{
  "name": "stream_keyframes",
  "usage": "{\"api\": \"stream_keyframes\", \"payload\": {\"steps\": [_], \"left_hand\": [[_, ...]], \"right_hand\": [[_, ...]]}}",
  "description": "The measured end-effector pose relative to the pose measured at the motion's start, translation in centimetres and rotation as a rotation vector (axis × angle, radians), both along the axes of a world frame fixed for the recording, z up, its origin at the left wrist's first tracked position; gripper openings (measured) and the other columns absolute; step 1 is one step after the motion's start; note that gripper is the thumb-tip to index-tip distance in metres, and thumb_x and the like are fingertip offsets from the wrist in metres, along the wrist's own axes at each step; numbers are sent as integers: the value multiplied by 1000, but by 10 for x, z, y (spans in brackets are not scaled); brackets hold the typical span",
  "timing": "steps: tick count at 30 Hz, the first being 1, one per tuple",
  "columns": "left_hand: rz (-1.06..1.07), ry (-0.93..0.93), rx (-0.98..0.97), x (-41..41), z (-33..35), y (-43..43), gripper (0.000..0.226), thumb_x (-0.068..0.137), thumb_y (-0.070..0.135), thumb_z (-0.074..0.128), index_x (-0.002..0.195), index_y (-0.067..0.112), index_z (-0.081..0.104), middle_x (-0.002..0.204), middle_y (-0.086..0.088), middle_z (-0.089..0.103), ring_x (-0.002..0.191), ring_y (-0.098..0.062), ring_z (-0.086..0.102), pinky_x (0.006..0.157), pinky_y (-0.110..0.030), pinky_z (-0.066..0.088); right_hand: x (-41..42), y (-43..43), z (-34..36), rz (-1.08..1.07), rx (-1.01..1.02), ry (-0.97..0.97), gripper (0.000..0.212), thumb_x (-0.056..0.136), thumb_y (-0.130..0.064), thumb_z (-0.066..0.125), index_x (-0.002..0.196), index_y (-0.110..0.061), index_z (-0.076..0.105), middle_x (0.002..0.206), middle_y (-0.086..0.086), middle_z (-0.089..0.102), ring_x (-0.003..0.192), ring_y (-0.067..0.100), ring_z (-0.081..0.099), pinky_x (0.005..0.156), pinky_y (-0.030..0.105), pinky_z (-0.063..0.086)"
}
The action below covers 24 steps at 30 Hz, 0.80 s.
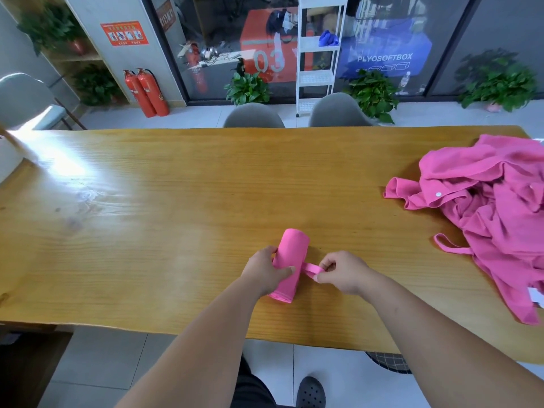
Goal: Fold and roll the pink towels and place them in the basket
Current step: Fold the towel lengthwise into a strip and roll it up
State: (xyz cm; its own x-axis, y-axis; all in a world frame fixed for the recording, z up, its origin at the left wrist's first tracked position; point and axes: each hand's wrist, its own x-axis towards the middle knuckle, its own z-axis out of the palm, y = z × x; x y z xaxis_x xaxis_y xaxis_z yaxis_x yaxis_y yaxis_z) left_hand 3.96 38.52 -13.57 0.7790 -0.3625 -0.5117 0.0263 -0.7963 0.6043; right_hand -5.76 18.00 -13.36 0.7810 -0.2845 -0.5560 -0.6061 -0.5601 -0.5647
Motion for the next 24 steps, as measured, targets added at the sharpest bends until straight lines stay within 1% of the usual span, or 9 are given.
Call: {"api": "stream_keyframes", "payload": {"steps": [2, 4, 5, 7, 10, 13, 16, 20, 24], "left_hand": [[43, 39, -49, -2, -1, 0, 83, 88, 43, 80, 158, 20, 43, 140, -4, 62, 116, -26, 64, 95, -47, 60], [84, 101, -113, -5, -1, 1, 76, 87, 40, 82, 153, 19, 51, 129, 0, 66, 108, -22, 66, 91, -45, 62], [102, 132, -148, -6, -1, 2, 73, 86, 40, 83, 150, 18, 55, 124, 2, 68, 105, -20, 67, 88, -43, 63], [144, 186, -221, -6, 2, 3, 67, 86, 39, 84, 144, 17, 60, 117, 2, 70, 100, -19, 70, 80, -36, 63], [204, 263, -312, -4, 14, 7, 63, 88, 41, 81, 142, 16, 59, 117, -4, 71, 98, -22, 73, 71, -31, 62], [280, 374, -436, 0, 28, 9, 64, 87, 38, 82, 140, 14, 54, 120, -13, 72, 103, -30, 75, 84, -45, 65], [358, 475, -581, 1, 45, 14, 70, 81, 33, 85, 139, 12, 52, 122, -21, 71, 109, -37, 73, 93, -53, 62], [454, 500, -746, 1, 68, 29, 75, 81, 20, 89, 143, 18, 47, 125, -23, 72, 110, -40, 73, 93, -57, 61], [462, 468, -842, 2, 78, 53, 100, 69, 16, 97, 153, 20, 43, 133, -24, 68, 114, -44, 71, 96, -60, 59]], "right_hand": [[0, -4, 8, -28, 100, -107, 19, 77, -35, 88, 83, -24, 74, 73, -11, 69, 67, 9, 57, 63, 29, 43], [-2, -5, 19, -23, 230, -181, 16, 80, -25, 88, 86, -18, 75, 73, -10, 72, 70, 8, 63, 68, 25, 46], [-3, -5, 25, -23, 317, -190, 14, 84, -18, 86, 91, -13, 74, 79, -7, 77, 76, 10, 70, 72, 22, 49], [-5, -5, 34, -31, 467, -237, 15, 88, -6, 80, 101, -5, 71, 91, 7, 80, 92, 20, 77, 86, 26, 54], [-4, -4, 51, -88, 550, -425, 12, 93, 4, 69, 103, -2, 69, 89, 18, 77, 89, 27, 76, 88, 30, 53], [6, 3, 76, -127, 608, -597, 11, 98, 5, 57, 100, 1, 68, 81, 25, 71, 85, 39, 70, 92, 32, 55], [17, 12, 99, -147, 746, -681, 18, 100, 8, 49, 97, 4, 66, 77, 27, 62, 72, 35, 59, 80, 42, 55], [23, 20, 114, -152, 789, -665, 22, 100, 5, 50, 101, 0, 71, 78, 22, 65, 67, 28, 53, 69, 38, 49], [31, 27, 119, -133, 792, -588, 30, 102, 1, 47, 116, -8, 71, 98, 22, 75, 70, 26, 53, 64, 37, 42]]}}
